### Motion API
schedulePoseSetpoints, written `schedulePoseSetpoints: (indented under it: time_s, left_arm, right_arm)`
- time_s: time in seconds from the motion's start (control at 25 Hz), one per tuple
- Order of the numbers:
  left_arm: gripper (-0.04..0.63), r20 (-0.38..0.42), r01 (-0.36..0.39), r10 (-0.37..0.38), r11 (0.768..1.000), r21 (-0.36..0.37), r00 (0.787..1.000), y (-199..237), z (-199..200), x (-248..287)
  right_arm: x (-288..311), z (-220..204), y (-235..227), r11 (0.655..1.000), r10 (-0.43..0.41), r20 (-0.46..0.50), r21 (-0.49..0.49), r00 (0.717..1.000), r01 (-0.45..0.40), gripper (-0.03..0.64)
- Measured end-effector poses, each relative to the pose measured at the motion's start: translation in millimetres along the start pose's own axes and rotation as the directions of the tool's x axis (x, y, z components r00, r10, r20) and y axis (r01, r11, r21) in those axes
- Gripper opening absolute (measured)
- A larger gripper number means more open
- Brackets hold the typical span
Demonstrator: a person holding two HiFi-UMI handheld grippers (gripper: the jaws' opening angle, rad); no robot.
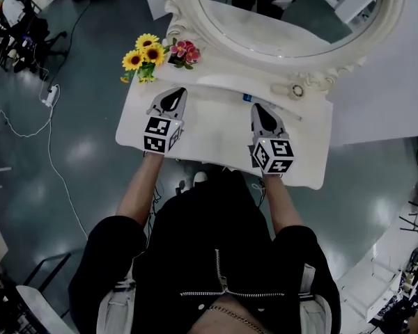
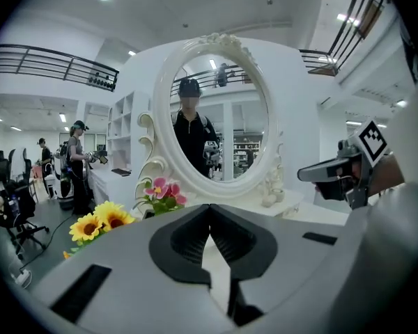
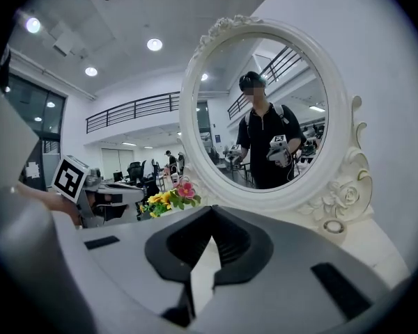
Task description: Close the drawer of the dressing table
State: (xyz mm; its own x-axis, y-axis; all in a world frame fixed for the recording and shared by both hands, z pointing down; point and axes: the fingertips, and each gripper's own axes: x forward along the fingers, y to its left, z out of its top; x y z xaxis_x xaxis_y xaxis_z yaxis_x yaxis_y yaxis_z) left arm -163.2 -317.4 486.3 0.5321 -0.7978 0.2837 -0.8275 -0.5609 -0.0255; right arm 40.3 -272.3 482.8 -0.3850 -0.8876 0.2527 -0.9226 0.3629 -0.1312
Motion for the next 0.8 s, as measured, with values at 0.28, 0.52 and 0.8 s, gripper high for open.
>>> schedulePoseSetpoints:
  time_s: [0.28,0.52,0.8]
  left_arm:
    - [0.021,0.048,0.029,-0.030,1.000,0.011,0.998,-9,30,-2]
    - [0.021,0.077,0.052,-0.053,0.999,0.013,0.996,-15,43,0]
    - [0.021,0.095,0.075,-0.075,0.997,0.005,0.993,-21,48,2]
  right_arm:
    - [-13,26,-11,0.997,-0.045,0.052,-0.054,0.998,0.048,0.003]
    - [-22,34,-20,0.993,-0.072,0.066,-0.087,0.995,0.078,0.003]
    - [-26,32,-26,0.993,-0.083,0.068,-0.074,0.994,0.088,0.003]
